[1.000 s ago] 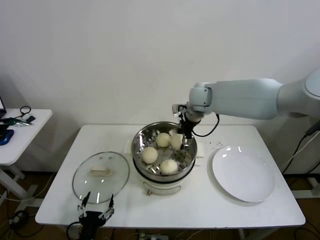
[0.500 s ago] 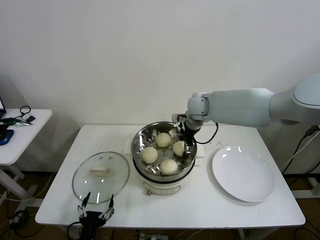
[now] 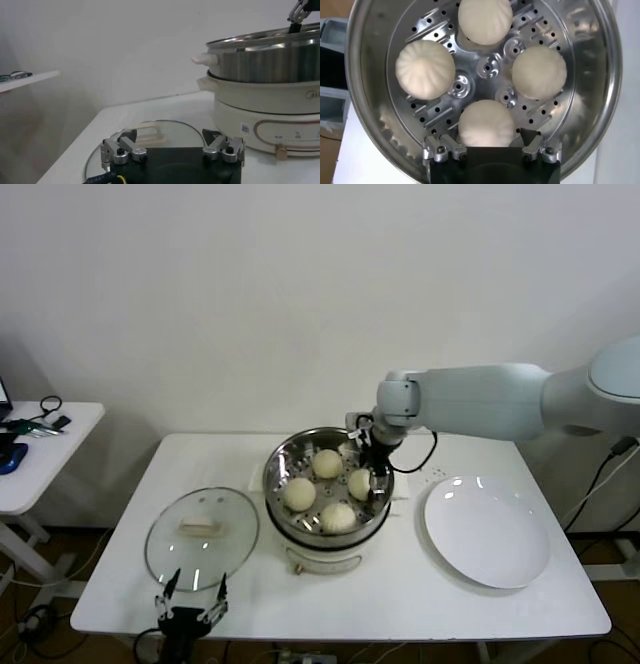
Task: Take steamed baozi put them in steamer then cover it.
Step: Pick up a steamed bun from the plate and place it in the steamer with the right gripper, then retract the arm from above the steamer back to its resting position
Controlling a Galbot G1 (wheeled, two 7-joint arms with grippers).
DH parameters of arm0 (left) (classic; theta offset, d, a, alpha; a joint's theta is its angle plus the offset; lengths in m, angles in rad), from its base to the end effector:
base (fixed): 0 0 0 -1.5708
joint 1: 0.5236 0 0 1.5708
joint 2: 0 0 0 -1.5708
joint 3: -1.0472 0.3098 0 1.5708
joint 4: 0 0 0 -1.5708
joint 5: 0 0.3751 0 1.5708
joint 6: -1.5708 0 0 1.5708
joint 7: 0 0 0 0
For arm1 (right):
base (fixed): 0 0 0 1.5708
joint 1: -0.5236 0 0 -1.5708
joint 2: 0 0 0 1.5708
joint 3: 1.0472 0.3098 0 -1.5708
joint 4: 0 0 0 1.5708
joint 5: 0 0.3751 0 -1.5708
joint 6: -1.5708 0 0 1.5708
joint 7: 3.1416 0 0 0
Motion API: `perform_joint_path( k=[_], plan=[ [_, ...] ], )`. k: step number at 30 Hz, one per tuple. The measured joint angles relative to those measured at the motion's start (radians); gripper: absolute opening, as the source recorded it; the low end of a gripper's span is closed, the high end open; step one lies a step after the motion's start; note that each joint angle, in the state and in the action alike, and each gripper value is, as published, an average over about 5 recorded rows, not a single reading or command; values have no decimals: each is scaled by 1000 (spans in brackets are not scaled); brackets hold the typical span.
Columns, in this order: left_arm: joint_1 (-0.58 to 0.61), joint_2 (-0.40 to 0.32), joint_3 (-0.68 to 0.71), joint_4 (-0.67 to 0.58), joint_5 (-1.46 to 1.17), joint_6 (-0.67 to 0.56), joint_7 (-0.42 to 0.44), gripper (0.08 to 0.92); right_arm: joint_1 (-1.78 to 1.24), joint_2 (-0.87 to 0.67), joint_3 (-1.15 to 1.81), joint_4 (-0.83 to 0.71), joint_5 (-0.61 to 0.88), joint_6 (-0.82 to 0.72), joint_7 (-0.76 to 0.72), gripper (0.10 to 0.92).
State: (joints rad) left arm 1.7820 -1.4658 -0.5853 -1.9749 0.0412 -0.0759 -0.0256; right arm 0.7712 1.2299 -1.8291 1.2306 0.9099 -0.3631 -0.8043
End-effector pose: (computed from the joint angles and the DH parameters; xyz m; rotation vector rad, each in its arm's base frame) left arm 0.1487 0.0382 -0.3489 0.0114 -2.8827 -0.2401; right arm 0.5398 0.0910 -0.1205 1.3463 -1.3308 1.3247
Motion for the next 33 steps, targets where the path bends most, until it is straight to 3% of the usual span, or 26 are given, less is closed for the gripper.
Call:
perform_joint_path(
  k=[19, 33],
  plan=[
    [3, 0, -11, -10, 17, 3, -1, 823, 55, -142, 93, 45, 10, 72, -37, 823],
    [-24, -22, -40, -28, 37, 32, -12, 823, -91, -446, 325, 132, -27, 254, 142, 823]
  ],
)
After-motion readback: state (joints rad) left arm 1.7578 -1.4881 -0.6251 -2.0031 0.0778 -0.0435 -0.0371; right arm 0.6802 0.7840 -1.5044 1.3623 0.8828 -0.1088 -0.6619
